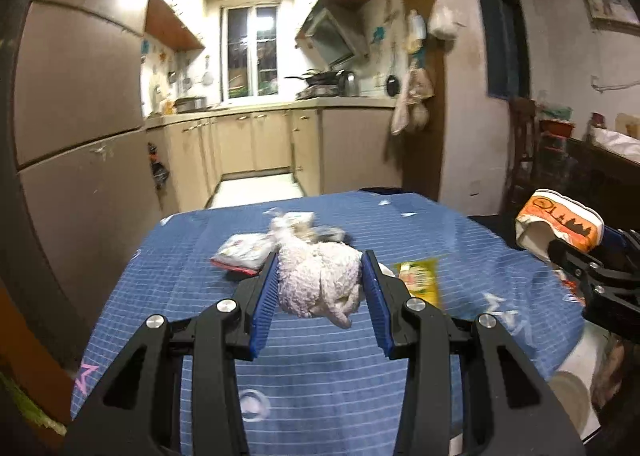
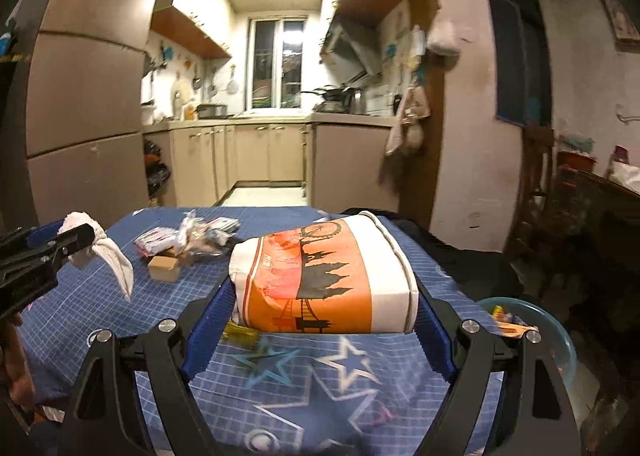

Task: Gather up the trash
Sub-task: 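Carry the tissue and orange cup over the white bucket with both tools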

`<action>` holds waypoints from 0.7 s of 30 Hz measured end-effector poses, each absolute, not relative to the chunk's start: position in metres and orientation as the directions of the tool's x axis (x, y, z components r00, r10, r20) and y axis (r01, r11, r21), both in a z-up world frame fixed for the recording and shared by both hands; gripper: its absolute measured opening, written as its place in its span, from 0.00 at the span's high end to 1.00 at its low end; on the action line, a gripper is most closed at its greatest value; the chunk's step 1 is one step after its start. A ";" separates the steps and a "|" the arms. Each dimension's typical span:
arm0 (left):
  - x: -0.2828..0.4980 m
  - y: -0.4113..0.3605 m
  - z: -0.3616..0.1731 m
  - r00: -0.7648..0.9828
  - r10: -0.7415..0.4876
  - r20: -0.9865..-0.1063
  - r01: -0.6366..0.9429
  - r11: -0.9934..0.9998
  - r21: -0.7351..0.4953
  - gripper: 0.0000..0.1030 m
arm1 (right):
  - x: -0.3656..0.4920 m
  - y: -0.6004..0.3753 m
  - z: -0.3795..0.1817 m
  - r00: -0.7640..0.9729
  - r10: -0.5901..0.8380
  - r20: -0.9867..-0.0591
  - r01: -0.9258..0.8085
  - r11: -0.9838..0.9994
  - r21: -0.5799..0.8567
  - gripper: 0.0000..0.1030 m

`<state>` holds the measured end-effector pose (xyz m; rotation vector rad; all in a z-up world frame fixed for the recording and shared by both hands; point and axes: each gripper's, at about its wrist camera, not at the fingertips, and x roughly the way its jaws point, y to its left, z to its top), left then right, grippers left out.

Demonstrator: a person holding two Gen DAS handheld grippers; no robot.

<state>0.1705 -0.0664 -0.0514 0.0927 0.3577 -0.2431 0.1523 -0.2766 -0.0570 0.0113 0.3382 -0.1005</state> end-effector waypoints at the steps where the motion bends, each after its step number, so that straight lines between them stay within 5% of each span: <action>1: 0.166 -0.073 -0.049 0.907 -0.232 -0.351 0.265 0.963 0.047 0.62 | 0.141 -0.284 -0.054 0.939 -0.113 -0.325 0.118 0.993 -0.002 0.19; 21: 0.089 -0.241 -0.040 0.757 -0.570 -0.319 0.616 0.785 0.058 0.62 | -0.028 -0.435 -0.055 0.828 -0.443 -0.344 0.477 0.879 0.016 0.19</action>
